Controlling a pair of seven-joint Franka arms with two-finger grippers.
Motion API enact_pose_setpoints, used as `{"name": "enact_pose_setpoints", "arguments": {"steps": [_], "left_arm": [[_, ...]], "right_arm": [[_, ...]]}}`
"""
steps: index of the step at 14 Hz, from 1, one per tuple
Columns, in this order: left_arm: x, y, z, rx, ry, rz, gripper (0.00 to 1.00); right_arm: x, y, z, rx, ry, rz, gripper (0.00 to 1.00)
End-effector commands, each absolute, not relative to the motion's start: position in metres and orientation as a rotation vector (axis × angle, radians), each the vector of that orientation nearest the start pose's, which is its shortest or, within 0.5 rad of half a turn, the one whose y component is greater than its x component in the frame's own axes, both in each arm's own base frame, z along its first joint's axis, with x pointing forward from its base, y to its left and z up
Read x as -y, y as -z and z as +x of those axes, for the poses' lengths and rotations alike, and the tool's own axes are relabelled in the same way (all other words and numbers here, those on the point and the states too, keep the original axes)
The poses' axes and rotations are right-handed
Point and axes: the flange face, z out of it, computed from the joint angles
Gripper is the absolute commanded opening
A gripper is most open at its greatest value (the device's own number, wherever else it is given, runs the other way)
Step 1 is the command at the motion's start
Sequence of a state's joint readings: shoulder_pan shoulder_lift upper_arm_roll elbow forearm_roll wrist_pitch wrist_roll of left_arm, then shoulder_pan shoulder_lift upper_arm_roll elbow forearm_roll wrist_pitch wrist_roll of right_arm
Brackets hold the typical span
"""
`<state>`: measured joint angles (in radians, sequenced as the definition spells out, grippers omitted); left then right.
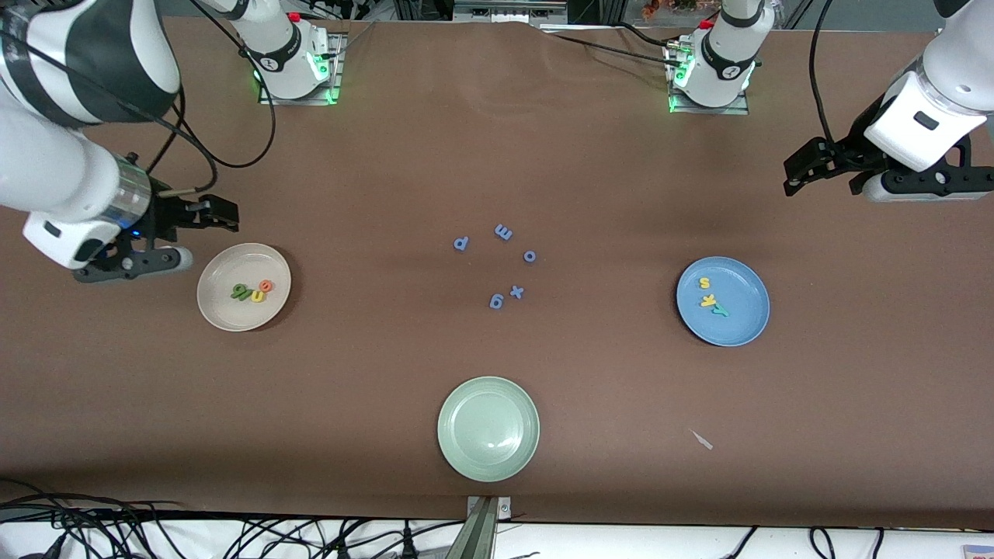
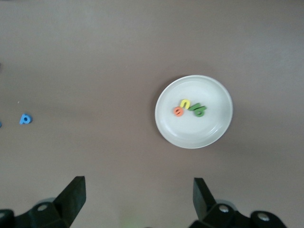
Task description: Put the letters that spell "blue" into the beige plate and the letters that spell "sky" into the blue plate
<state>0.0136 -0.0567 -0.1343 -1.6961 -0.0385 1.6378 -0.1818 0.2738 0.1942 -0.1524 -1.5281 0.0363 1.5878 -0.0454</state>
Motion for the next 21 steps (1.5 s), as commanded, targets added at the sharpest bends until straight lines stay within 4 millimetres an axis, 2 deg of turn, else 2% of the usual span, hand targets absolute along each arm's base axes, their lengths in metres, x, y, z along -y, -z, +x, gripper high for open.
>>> {"name": "enact_pose_setpoints", "arguments": {"steps": [1,3,5,8,10,21], "left_arm": [[0.07,-0.604,0.535,0.084,-0.012,-3.145,1.0],[0.07,-0.604,0.535,0.084,-0.012,-3.145,1.0],[0.07,-0.604,0.535,0.086,-0.012,-3.145,1.0],[0.07,-0.604,0.535,0.084,-0.012,-3.145,1.0],[0.07,-0.604,0.535,0.084,-0.012,-3.145,1.0],[0.07,-0.604,0.535,0.084,-0.012,-3.145,1.0]], "right_arm": [[-0.047,-0.55,0.583,0.183,-0.143,-3.128,1.0],[-0.017,-0.561,0.577,0.113,-0.138,-3.124,1.0],[0.003,-0.571,0.576,0.062,-0.125,-3.114,1.0],[0.001,-0.584,0.569,0.062,-0.158,-3.127,1.0],[0.009,-0.588,0.569,0.046,-0.145,-3.143,1.0],[0.0,-0.581,0.579,0.05,-0.156,-3.138,1.0]]}}
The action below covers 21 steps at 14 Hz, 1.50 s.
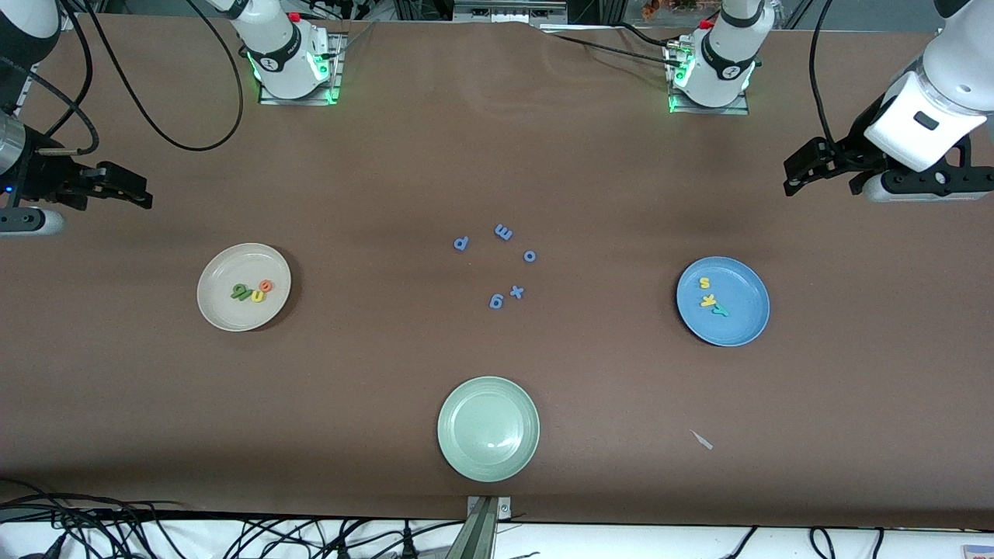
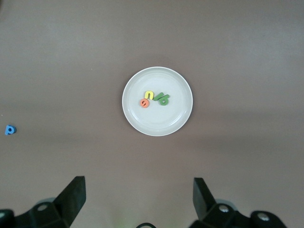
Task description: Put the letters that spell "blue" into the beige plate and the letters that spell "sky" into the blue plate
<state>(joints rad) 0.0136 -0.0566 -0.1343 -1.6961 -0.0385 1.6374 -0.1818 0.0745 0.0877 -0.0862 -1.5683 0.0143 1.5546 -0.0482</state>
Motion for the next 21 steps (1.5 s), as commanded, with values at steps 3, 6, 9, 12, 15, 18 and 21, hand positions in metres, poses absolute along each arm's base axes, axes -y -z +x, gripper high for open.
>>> {"name": "enact_pose_setpoints", "arguments": {"steps": [3,6,9,12,15,18,21], "left_arm": [[0.0695,-0.6042,0.5353,0.084,-0.012,-3.145,1.0],[0.0695,-0.6042,0.5353,0.084,-0.012,-3.145,1.0],[0.0695,-0.6042,0.5353,0.084,-0.012,-3.145,1.0],[0.0695,-0.6042,0.5353,0.084,-0.012,-3.145,1.0],[0.0695,-0.6042,0.5353,0.084,-0.012,-3.145,1.0],[0.0695,-0.6042,0.5353,0.084,-0.012,-3.145,1.0],[0.0695,-0.6042,0.5353,0.084,-0.012,-3.145,1.0]], "right_arm": [[-0.0008,-0.5799,0.5784,0.053,-0.161,-3.136,1.0],[0.0,-0.5807,0.5786,0.055,-0.157,-3.144,1.0],[0.0,-0.5814,0.5813,0.053,-0.128,-3.145,1.0],[-0.0002,-0.5816,0.5832,0.053,-0.108,-3.145,1.0],[0.0,-0.5825,0.5828,0.053,-0.106,-3.147,1.0],[0.0,-0.5824,0.5827,0.053,-0.108,-3.146,1.0],[0.0,-0.5824,0.5827,0.053,-0.109,-3.146,1.0]]}}
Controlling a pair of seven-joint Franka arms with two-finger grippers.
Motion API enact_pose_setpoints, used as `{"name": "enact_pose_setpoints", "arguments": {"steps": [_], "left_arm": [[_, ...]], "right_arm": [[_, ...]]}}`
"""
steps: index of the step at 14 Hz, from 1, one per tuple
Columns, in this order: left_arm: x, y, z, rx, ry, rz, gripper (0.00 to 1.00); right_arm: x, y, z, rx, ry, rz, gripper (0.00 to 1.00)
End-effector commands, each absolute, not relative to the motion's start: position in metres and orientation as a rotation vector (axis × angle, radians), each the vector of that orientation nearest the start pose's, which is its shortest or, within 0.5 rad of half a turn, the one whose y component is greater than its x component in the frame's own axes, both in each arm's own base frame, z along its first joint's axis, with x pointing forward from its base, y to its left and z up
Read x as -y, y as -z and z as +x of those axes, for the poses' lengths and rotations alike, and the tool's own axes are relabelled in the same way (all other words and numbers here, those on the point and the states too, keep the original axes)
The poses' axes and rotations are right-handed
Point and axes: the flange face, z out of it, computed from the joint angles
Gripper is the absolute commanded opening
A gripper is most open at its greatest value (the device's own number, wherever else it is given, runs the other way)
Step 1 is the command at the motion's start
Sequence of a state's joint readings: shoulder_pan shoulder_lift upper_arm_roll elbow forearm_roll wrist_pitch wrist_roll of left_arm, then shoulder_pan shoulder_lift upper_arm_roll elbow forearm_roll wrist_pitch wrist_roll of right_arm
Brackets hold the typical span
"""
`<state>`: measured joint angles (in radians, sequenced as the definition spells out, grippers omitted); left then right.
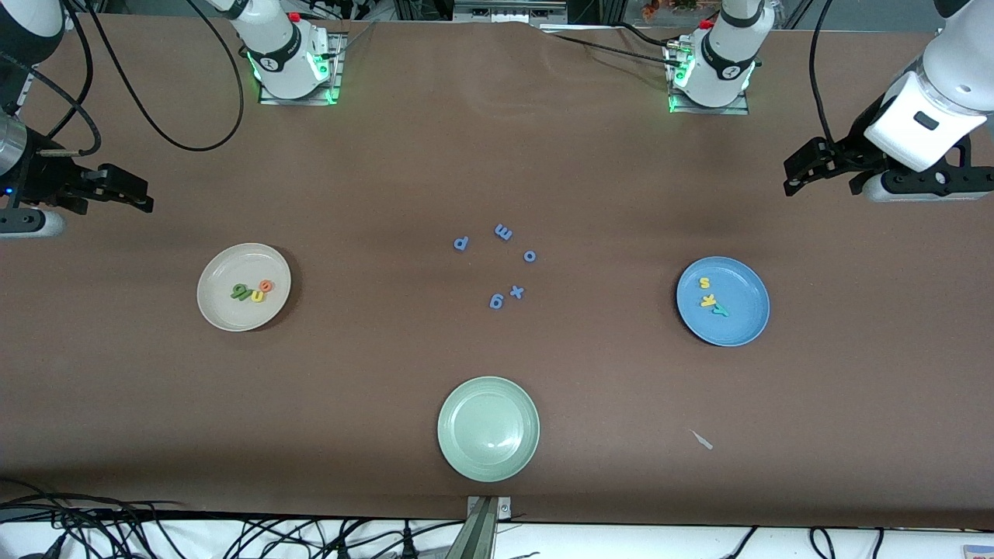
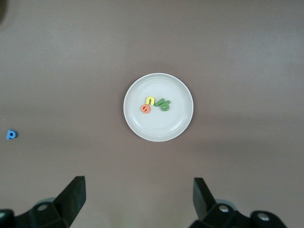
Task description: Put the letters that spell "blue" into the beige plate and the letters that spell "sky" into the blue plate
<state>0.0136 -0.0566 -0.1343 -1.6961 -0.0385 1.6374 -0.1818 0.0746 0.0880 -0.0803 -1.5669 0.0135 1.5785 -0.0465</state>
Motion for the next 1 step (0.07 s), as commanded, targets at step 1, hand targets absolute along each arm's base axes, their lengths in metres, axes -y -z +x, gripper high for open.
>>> {"name": "enact_pose_setpoints", "arguments": {"steps": [1], "left_arm": [[0.0695,-0.6042,0.5353,0.084,-0.012,-3.145,1.0]], "right_arm": [[-0.0002,-0.5816,0.5826,0.053,-0.111,-3.145,1.0]]}}
